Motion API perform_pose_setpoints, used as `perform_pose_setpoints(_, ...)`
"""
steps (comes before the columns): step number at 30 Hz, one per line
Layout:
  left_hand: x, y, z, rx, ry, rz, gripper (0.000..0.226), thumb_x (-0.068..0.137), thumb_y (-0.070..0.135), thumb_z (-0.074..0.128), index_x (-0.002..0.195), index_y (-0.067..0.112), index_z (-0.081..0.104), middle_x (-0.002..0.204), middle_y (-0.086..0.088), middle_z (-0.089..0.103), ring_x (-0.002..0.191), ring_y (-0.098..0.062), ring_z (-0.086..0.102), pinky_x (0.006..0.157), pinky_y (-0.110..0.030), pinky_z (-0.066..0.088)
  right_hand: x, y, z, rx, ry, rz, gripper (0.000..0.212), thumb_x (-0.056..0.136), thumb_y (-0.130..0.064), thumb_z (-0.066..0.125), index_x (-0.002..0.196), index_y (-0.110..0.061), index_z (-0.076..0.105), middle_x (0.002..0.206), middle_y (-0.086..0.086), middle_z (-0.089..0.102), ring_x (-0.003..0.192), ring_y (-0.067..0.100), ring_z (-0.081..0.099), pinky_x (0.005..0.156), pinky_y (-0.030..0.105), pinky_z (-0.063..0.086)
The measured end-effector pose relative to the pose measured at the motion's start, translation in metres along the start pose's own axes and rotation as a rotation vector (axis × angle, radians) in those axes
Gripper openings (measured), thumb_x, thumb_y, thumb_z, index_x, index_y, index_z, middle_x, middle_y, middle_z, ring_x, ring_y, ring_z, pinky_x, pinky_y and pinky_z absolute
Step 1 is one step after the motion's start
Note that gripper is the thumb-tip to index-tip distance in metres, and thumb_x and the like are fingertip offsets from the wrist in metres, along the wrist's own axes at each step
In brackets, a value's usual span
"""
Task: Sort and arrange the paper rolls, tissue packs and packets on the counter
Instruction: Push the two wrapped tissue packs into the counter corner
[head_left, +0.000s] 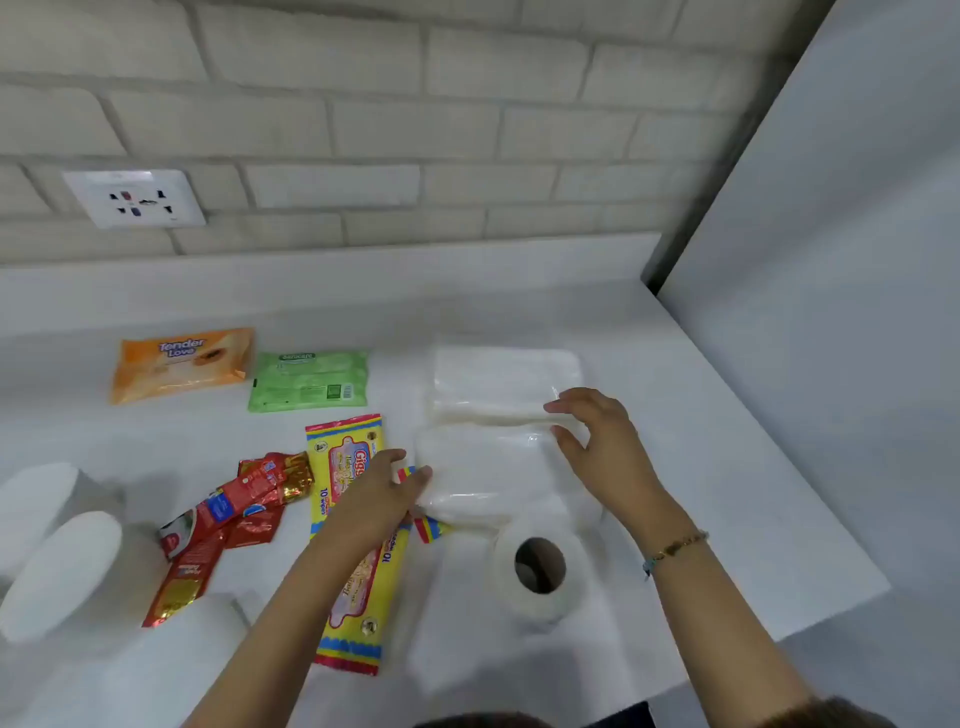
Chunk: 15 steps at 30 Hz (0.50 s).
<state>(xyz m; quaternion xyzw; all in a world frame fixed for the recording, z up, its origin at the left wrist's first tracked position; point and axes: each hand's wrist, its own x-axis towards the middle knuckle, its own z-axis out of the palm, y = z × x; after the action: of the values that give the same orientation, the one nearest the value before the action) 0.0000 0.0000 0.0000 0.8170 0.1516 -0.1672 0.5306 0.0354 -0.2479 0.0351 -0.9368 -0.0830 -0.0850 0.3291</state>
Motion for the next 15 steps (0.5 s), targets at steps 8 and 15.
perform_pose_setpoints(8,-0.003,0.013,0.043,-0.178,0.3,-0.007,0.054,0.086,0.023,0.063,0.134,0.023,0.038,0.091,0.0,0.055,0.079,-0.018,0.059,0.069,-0.031,0.051,0.06,0.044,0.025,-0.128,-0.444,-0.211,0.037,0.096,-0.014,0.044,0.128,-0.031,0.05,0.15,-0.009,0.029,0.143,0.012,0.009,0.116,0.045,-0.004)
perform_pose_setpoints(15,0.004,0.026,0.059,-0.387,0.555,0.101,0.034,0.086,0.023,0.062,0.118,0.028,0.053,0.111,-0.008,0.059,0.099,-0.028,0.061,0.081,-0.041,0.053,0.093,0.108,0.01,-0.29,-0.335,-0.118,0.048,0.095,-0.025,0.044,0.137,-0.043,0.032,0.156,-0.008,0.013,0.143,0.016,0.007,0.115,0.045,0.003)
